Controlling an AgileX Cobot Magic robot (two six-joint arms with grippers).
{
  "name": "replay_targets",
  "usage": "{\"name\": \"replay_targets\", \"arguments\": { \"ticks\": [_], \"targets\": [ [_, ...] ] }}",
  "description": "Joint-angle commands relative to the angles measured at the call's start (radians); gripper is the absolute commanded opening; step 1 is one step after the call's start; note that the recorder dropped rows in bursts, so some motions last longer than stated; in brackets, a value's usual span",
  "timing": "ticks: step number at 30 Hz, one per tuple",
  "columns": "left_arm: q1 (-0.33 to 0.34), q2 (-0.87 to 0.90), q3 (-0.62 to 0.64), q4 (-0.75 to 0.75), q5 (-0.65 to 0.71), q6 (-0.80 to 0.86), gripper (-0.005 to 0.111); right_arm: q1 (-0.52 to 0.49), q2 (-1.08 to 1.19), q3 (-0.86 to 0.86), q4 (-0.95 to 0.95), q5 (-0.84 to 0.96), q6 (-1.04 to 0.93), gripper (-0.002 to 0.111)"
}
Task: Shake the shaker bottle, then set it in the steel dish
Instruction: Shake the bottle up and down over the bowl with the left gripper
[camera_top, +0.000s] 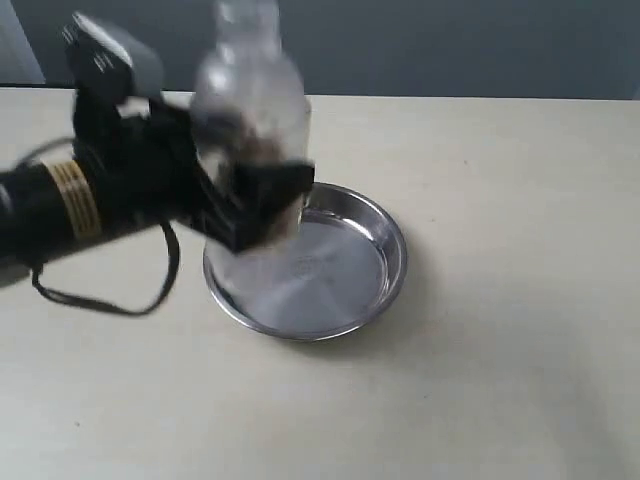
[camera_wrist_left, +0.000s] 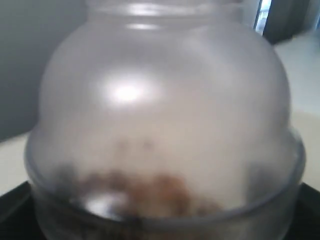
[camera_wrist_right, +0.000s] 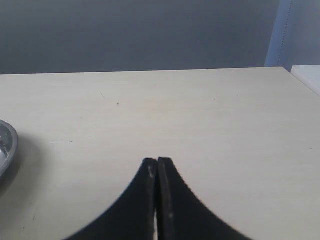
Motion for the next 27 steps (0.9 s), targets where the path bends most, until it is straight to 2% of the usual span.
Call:
{"name": "replay_targets", "arguments": {
  "ticks": [1, 3, 5, 6, 8, 11, 14, 15, 16, 17, 18, 19, 20, 22, 23, 24, 25, 26, 27],
  "targets": [
    [-0.004, -0.045, -0.011, -0.035, -0.218, 0.041, 0.0, -0.004, -0.004, 0.001, -0.003, -0.013, 0.0, -0.001],
    [-0.004, -0.131, -0.082, -0.053, -0.195, 0.041, 0.0, -0.004, -0.004, 0.001, -0.003, -0.013, 0.0, -0.001],
    [-0.004, -0.183, -0.128, -0.046, -0.004, 0.043, 0.0, -0.004, -0.004, 0.001, -0.003, -0.013, 0.0, -0.001],
    [-0.004, -0.163, -0.113, -0.027, 0.065, 0.028, 0.0, -0.004, -0.004, 0.001, -0.003, -0.013, 0.0, -0.001],
    [-0.004, -0.061, -0.044, -0.015, 0.115, -0.009, 0.0, -0.004, -0.004, 0.001, -0.003, -0.013, 0.0, -0.001],
    [-0.004, 0.043, 0.034, -0.004, -0.022, -0.017, 0.0, -0.004, -0.004, 0.001, -0.003, -0.013, 0.0, -0.001],
    [-0.004, -0.031, -0.015, -0.021, -0.206, -0.011, 0.0, -0.004, -0.004, 0.001, -0.003, -0.013, 0.0, -0.001],
    [-0.004, -0.08, -0.056, -0.023, -0.21, -0.011, 0.0, -0.004, -0.004, 0.001, -0.003, -0.013, 0.0, -0.001],
    [-0.004, -0.116, -0.089, -0.018, -0.176, -0.006, 0.0, -0.004, -0.004, 0.001, -0.003, -0.013, 0.0, -0.001],
    [-0.004, -0.15, -0.127, 0.001, -0.01, -0.007, 0.0, -0.004, -0.004, 0.001, -0.003, -0.013, 0.0, -0.001],
    [-0.004, -0.127, -0.118, 0.013, 0.054, -0.013, 0.0, -0.004, -0.004, 0.001, -0.003, -0.013, 0.0, -0.001],
    [-0.004, -0.039, -0.057, 0.025, 0.098, -0.041, 0.0, -0.004, -0.004, 0.001, -0.003, -0.013, 0.0, -0.001],
    [-0.004, -0.004, -0.025, 0.023, 0.084, -0.043, 0.0, -0.004, -0.004, 0.001, -0.003, -0.013, 0.0, -0.001],
    [-0.004, 0.017, -0.014, 0.048, -0.07, -0.037, 0.0, -0.004, -0.004, 0.001, -0.003, -0.013, 0.0, -0.001],
    [-0.004, -0.058, -0.062, 0.028, -0.198, -0.037, 0.0, -0.004, -0.004, 0.001, -0.003, -0.013, 0.0, -0.001],
    [-0.004, -0.105, -0.089, 0.02, -0.226, -0.037, 0.0, -0.004, -0.004, 0.001, -0.003, -0.013, 0.0, -0.001],
    [-0.004, -0.169, -0.141, 0.024, -0.12, -0.018, 0.0, -0.004, -0.004, 0.001, -0.003, -0.013, 0.0, -0.001],
    [-0.004, -0.147, -0.131, 0.032, 0.022, -0.013, 0.0, -0.004, -0.004, 0.001, -0.003, -0.013, 0.0, -0.001],
    [-0.004, -0.095, -0.096, 0.03, 0.101, -0.013, 0.0, -0.004, -0.004, 0.001, -0.003, -0.013, 0.0, -0.001]
  ]
}}
